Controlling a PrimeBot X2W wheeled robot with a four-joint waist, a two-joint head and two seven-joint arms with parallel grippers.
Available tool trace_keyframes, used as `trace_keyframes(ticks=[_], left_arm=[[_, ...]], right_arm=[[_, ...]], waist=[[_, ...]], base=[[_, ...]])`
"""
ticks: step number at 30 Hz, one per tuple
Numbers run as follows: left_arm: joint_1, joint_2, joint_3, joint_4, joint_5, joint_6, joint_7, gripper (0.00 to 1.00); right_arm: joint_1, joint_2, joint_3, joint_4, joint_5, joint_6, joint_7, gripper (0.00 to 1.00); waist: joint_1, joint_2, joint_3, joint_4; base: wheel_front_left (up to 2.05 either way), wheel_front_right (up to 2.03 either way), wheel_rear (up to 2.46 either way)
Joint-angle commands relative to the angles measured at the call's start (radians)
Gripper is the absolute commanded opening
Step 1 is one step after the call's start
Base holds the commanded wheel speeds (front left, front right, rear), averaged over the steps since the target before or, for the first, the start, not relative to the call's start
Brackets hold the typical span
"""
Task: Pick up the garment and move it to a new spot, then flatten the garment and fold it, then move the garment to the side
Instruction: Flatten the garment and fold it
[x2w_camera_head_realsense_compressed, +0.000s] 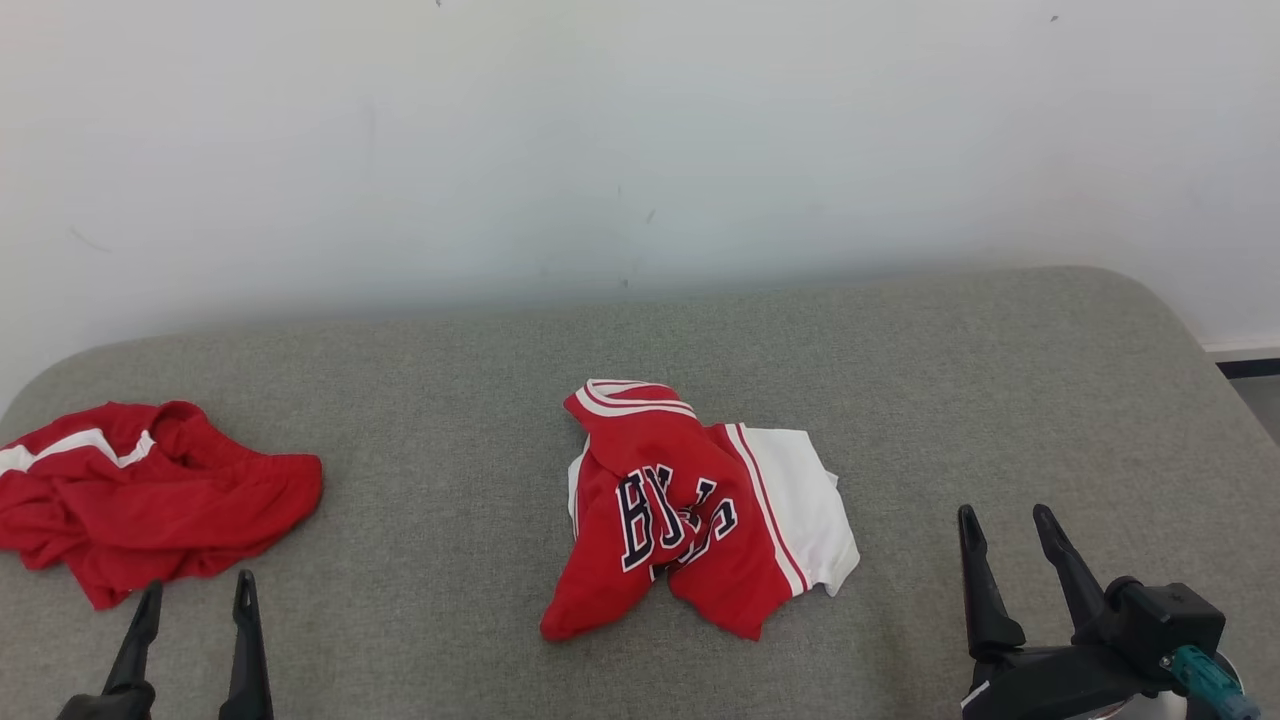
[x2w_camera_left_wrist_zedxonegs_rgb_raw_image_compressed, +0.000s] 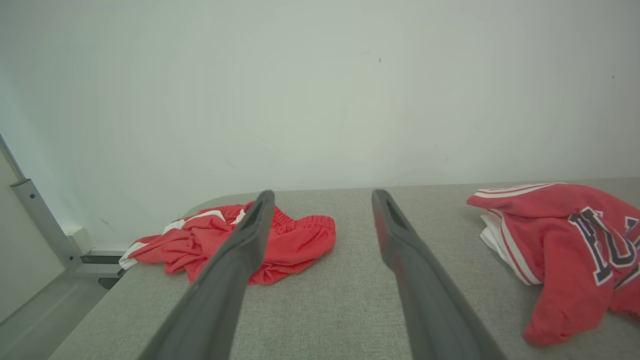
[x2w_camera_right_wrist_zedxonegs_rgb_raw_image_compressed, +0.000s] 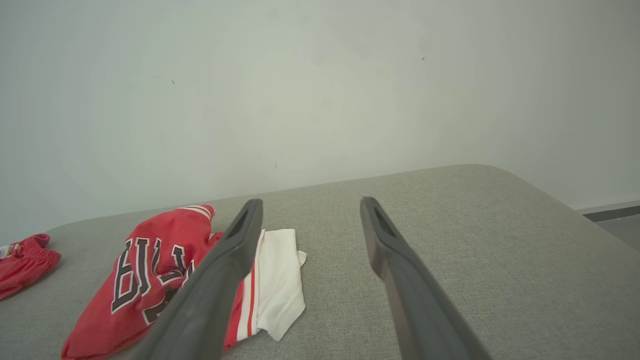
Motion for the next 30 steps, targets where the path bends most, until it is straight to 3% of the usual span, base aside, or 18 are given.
trace_keyframes(ticks=[1,30], left_arm=[[0.004,-0.001,-0.001,0.001,0.0,0.001,-0.004,1.0],[-0.01,0.036,-0.032,-0.006,0.036,0.031,0.02,1.0]], right_arm=[[0.01,0.0,-0.002,-0.003,-0.005,0.003,0.0,1.0],[0.018,0.0,0.023,-0.006,-0.021,0.003,0.029,1.0]], waist=[[0.0,0.0,0.001,0.002],[0.0,0.0,0.012,0.01]], base=[[0.0,0.0,0.0],[0.0,0.0,0.0]])
